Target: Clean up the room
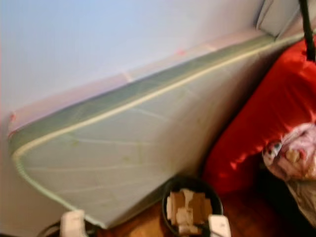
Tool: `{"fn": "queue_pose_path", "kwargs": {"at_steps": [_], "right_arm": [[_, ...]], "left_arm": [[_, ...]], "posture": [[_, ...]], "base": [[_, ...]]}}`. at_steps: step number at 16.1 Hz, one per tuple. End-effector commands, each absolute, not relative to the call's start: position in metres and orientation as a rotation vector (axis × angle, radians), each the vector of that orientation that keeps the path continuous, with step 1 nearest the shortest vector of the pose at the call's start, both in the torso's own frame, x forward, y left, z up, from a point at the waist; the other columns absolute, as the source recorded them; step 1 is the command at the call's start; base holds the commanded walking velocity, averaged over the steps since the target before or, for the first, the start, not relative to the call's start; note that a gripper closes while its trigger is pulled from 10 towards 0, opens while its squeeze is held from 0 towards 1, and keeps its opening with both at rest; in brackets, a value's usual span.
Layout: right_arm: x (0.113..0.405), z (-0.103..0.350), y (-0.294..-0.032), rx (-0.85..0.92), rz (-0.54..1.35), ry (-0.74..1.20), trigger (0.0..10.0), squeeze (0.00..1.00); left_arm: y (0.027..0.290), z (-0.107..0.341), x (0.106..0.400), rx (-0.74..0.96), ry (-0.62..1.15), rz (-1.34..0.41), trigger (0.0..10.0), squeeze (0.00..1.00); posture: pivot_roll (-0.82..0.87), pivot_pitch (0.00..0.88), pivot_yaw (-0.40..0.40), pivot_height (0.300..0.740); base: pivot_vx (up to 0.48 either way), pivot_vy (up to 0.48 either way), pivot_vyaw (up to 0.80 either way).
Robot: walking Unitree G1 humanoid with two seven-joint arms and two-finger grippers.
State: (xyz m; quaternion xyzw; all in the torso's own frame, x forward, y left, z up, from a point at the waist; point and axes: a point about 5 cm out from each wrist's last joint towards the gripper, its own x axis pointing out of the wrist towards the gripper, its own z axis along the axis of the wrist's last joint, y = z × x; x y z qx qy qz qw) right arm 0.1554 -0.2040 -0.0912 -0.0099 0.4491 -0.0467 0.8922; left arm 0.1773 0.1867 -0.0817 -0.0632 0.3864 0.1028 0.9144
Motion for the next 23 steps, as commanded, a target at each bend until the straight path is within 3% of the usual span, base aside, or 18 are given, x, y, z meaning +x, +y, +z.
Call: {"fn": "queue_pose_path", "kwargs": {"at_steps": [1, 8, 12, 23], "right_arm": [[0.2099, -0.0651, -0.2177, 0.201, -0.212, 0.852, 10.0, 0.0], [0.21, -0.0651, -0.2176, 0.211, -0.217, 0.849, 10.0, 0.0], [0.2103, -0.065, -0.2174, 0.208, -0.209, 0.85, 10.0, 0.0], [0.2107, -0.0645, -0.2177, 0.21, -0.211, 0.841, 10.0, 0.0]], "left_arm": [[0.1754, -0.0323, 0.2703, -0.135, 0.78, 0.139, 10.0, 0.0], [0.1753, -0.0321, 0.2706, -0.134, 0.779, 0.137, 10.0, 0.0], [0.1754, -0.032, 0.2707, -0.132, 0.779, 0.135, 10.0, 0.0], [0.1751, -0.032, 0.2707, -0.134, 0.78, 0.133, 10.0, 0.0]], "posture": [[-0.09, 0.028, 0.025, 0.74], [-0.09, 0.029, 0.025, 0.74], [-0.09, 0.033, 0.024, 0.74], [-0.1, 0.035, 0.023, 0.74]], "base": [[0.0, -0.472, 0.0], [0.0, -0.472, 0.0], [0.0, -0.472, -0.73], [0.0, -0.472, 0.0]]}}
